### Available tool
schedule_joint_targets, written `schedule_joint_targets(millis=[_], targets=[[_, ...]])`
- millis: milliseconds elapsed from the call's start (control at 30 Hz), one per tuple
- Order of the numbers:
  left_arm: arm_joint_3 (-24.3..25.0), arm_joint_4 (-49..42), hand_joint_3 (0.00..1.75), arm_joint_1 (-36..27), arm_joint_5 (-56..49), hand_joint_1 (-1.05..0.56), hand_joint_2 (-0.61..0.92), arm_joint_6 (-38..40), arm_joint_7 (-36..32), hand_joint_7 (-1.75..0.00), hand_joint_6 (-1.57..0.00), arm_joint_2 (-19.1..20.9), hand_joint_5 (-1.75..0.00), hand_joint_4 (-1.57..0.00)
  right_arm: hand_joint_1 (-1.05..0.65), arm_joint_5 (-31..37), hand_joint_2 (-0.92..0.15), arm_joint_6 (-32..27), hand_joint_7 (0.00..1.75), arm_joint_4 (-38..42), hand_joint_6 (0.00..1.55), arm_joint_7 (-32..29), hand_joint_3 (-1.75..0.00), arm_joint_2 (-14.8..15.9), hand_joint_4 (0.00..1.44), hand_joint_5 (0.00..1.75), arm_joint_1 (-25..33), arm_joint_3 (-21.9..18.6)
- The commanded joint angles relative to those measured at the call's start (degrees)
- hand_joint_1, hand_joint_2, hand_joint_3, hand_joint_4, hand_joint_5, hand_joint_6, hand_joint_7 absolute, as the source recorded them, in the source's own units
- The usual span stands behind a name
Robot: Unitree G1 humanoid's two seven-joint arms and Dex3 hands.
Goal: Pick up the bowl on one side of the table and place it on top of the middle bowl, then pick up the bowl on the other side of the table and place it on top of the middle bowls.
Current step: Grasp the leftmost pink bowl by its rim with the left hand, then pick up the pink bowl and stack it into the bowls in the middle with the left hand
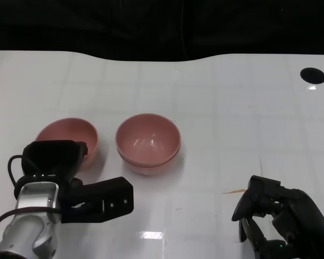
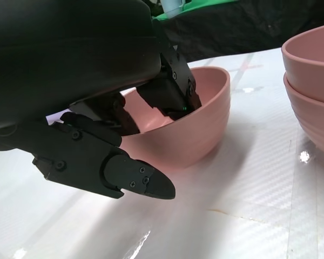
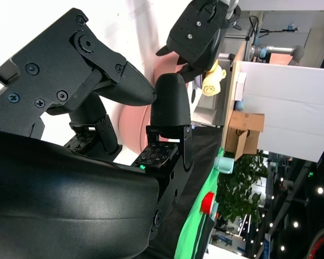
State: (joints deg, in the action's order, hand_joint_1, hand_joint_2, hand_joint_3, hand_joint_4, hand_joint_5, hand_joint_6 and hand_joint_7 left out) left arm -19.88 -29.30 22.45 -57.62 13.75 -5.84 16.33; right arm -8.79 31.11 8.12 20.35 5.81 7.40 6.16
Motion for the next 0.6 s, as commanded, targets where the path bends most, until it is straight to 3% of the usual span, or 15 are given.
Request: schedule_joint_targets(millis=[33, 67, 100, 133, 167, 200, 233, 267, 300, 433, 600], targets=[[-0.9, -3.1, 0.05, 1.4, 1.1, -0.35, 0.92, -2.3, -5.3, -0.05, -1.10, 1.7, -0.77, -1.01, -0.14, -0.1, -0.39, 0.1, 1.35, -0.7, 0.83, 0.2, -1.33, 0.1, 0.82, 1.63, 0.5, -0.6], [-1.3, -3.9, 0.06, 1.7, 0.9, -0.36, 0.92, -2.4, -6.8, -0.04, -1.14, 1.8, -1.03, -0.93, -0.13, -0.2, -0.39, 0.1, 1.35, -0.6, 0.83, 0.3, -1.33, 0.1, 0.82, 1.63, 0.5, -0.6], [-1.7, -4.6, 0.16, 2.0, 0.9, -0.36, 0.92, -2.5, -7.8, -0.07, -1.20, 1.8, -1.45, -0.84, -0.13, -0.3, -0.39, 0.1, 1.35, -0.6, 0.84, 0.3, -1.33, 0.1, 0.83, 1.63, 0.5, -0.6], [-2.0, -5.3, 0.20, 2.3, 0.9, -0.37, 0.92, -2.3, -8.8, -0.09, -1.22, 1.8, -1.59, -0.81, -0.13, -0.3, -0.39, 0.1, 1.35, -0.6, 0.84, 0.4, -1.33, 0.1, 0.83, 1.63, 0.5, -0.6], [-2.3, -5.7, 0.27, 2.5, 0.9, -0.37, 0.92, -2.2, -9.9, -0.26, -1.19, 1.8, -1.67, -0.84, -0.13, -0.3, -0.39, 0.0, 1.35, -0.7, 0.84, 0.4, -1.33, 0.1, 0.83, 1.63, 0.5, -0.6], [-2.6, -5.9, 0.34, 2.6, 0.8, -0.37, 0.92, -1.9, -10.4, -0.98, -0.88, 1.9, -1.71, -0.87, -0.13, -0.2, -0.39, 0.0, 1.34, -0.9, 0.84, 0.4, -1.33, 0.1, 0.83, 1.63, 0.6, -0.6], [-2.8, -5.7, 0.35, 2.7, 0.6, -0.36, 0.92, -1.4, -10.8, -1.22, -0.75, 2.0, -1.73, -0.87, -0.13, -0.1, -0.39, 0.2, 1.34, -0.9, 0.85, 0.3, -1.33, 0.1, 0.83, 1.63, 0.6, -0.6], [-3.0, -5.3, 0.35, 2.7, 0.5, -0.35, 0.92, -1.0, -11.0, -1.25, -0.70, 2.2, -1.74, -0.87, -0.13, 0.0, -0.39, 0.4, 1.34, -0.8, 0.85, 0.3, -1.33, 0.1, 0.83, 1.63, 0.5, -0.6], [-3.1, -4.9, 0.36, 2.6, 0.5, -0.35, 0.92, -0.7, -11.0, -1.19, -0.69, 2.3, -1.74, -0.85, -0.13, 0.0, -0.39, 0.5, 1.34, -0.8, 0.85, 0.4, -1.34, 0.1, 0.83, 1.63, 0.5, -0.6], [-3.0, -2.1, 0.12, 2.2, 0.8, -0.30, 0.92, 0.5, -10.9, -0.51, -0.86, 3.0, -1.75, -0.81, -0.12, -0.3, -0.38, 0.2, 1.34, -0.7, 0.85, 0.4, -1.35, 0.1, 0.84, 1.63, 0.5, -0.7], [-2.0, 2.8, 0.10, 1.5, 1.9, -0.29, 0.91, 2.1, -8.9, -0.42, -0.97, 4.1, -1.75, -0.79, -0.12, -0.2, -0.38, 0.1, 1.33, -0.7, 0.85, 0.3, -1.35, 0.1, 0.84, 1.62, 0.3, -0.8]])
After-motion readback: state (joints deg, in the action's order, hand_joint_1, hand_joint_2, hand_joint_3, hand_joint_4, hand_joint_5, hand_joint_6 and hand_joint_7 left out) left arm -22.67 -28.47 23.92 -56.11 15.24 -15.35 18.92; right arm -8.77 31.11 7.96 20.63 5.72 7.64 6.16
